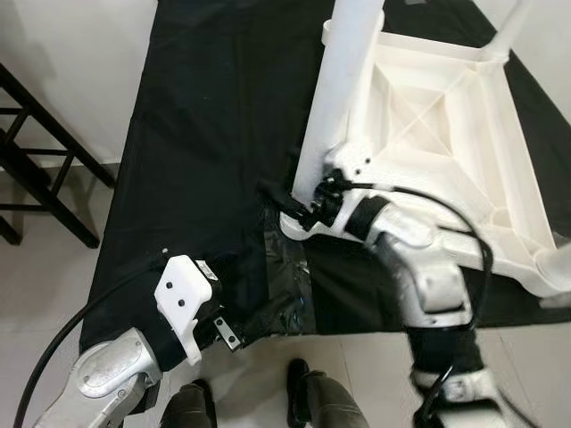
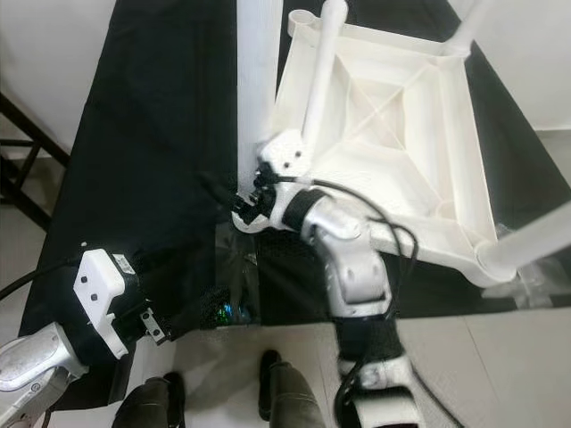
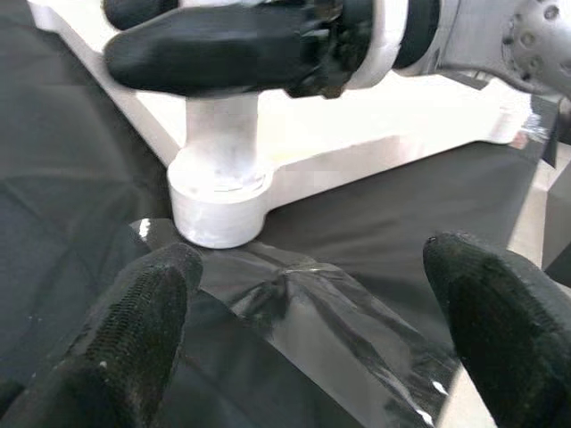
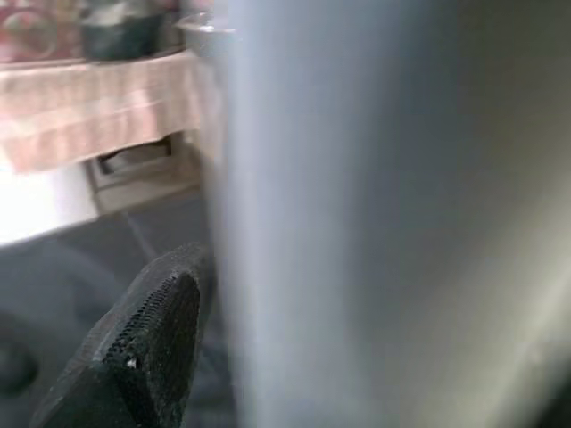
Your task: Building children table
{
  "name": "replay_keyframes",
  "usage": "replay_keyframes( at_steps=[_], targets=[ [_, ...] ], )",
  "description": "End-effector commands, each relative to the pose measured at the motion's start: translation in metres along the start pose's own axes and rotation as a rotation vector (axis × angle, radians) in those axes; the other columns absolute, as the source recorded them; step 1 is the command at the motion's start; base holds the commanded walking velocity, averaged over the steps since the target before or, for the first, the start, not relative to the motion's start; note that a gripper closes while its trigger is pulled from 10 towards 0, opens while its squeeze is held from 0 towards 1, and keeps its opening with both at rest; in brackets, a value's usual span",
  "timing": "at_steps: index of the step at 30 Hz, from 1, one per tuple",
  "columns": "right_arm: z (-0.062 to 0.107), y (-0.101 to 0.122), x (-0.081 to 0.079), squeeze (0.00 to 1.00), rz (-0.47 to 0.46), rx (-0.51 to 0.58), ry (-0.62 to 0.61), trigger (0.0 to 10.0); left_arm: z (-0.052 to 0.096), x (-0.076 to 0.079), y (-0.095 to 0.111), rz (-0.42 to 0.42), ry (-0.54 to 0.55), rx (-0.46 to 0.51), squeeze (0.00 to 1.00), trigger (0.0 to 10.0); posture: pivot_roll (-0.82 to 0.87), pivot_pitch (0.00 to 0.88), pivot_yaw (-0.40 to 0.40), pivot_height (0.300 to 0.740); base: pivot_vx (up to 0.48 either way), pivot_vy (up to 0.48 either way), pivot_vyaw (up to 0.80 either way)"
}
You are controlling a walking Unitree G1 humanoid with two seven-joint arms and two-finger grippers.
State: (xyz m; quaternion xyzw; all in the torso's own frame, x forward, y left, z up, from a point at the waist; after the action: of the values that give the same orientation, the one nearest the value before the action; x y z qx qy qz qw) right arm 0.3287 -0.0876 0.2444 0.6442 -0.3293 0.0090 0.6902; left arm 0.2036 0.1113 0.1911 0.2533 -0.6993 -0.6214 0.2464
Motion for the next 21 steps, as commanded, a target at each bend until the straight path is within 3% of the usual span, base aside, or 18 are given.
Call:
replay_keyframes(
  at_steps=[1, 9, 11, 14, 15, 16, 21],
  targets=[
    [0.002, -0.007, -0.006, 0.00, 0.015, -0.001, 0.167, 10.0, 0.000, 0.002, -0.003, 0.011, -0.003, -0.004, 0.00, 10.0, 0.09, 0.295, -0.103, 0.740, 0.000, 0.000, 0.00],
    [0.003, -0.009, 0.010, 0.00, -0.020, 0.012, 0.260, 10.0, -0.001, 0.003, -0.002, 0.008, -0.004, -0.001, 0.00, 10.0, 0.12, 0.295, -0.110, 0.740, 0.000, 0.000, 0.00],
    [0.004, -0.004, 0.010, 0.00, -0.046, 0.018, 0.440, 10.0, 0.000, 0.003, -0.002, 0.006, -0.001, -0.002, 0.00, 10.0, 0.12, 0.297, -0.109, 0.740, 0.000, 0.000, 0.00],
    [0.001, -0.001, 0.014, 0.00, -0.063, 0.026, 0.487, 10.0, 0.000, 0.003, -0.002, 0.006, -0.003, -0.004, 0.00, 10.0, 0.13, 0.298, -0.105, 0.740, 0.000, 0.000, 0.00],
    [-0.001, 0.001, 0.017, 0.00, -0.095, 0.039, 0.518, 1.1, 0.000, 0.003, -0.002, 0.006, -0.006, -0.005, 0.00, 10.0, 0.13, 0.297, -0.103, 0.740, 0.000, 0.000, 0.00],
    [-0.003, 0.002, 0.020, 0.00, -0.127, 0.048, 0.533, 0.0, 0.000, 0.004, -0.001, 0.005, -0.008, -0.006, 0.00, 10.0, 0.14, 0.297, -0.102, 0.740, 0.000, 0.000, 0.00],
    [-0.003, 0.000, 0.023, 0.00, -0.159, 0.053, 0.583, 0.0, 0.002, 0.003, 0.000, 0.001, -0.005, -0.009, 0.00, 10.0, 0.14, 0.296, -0.100, 0.740, 0.000, 0.000, 0.00]
  ],
)
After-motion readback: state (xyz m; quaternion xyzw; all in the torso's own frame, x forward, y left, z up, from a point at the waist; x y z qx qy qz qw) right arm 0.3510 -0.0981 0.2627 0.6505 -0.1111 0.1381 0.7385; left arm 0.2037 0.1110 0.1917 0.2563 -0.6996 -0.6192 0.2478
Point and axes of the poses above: a point about 5 cm out from each wrist's last joint towards the gripper, its own z axis pointing back from the gripper into the wrist, its own y axis along the axis of the wrist's last joint, x = y × z, the point moved 2 cm from there along -z, pointing out of the wrist towards the gripper, and after that the axes turned 10 degrees about z, right-handed, at the moved point
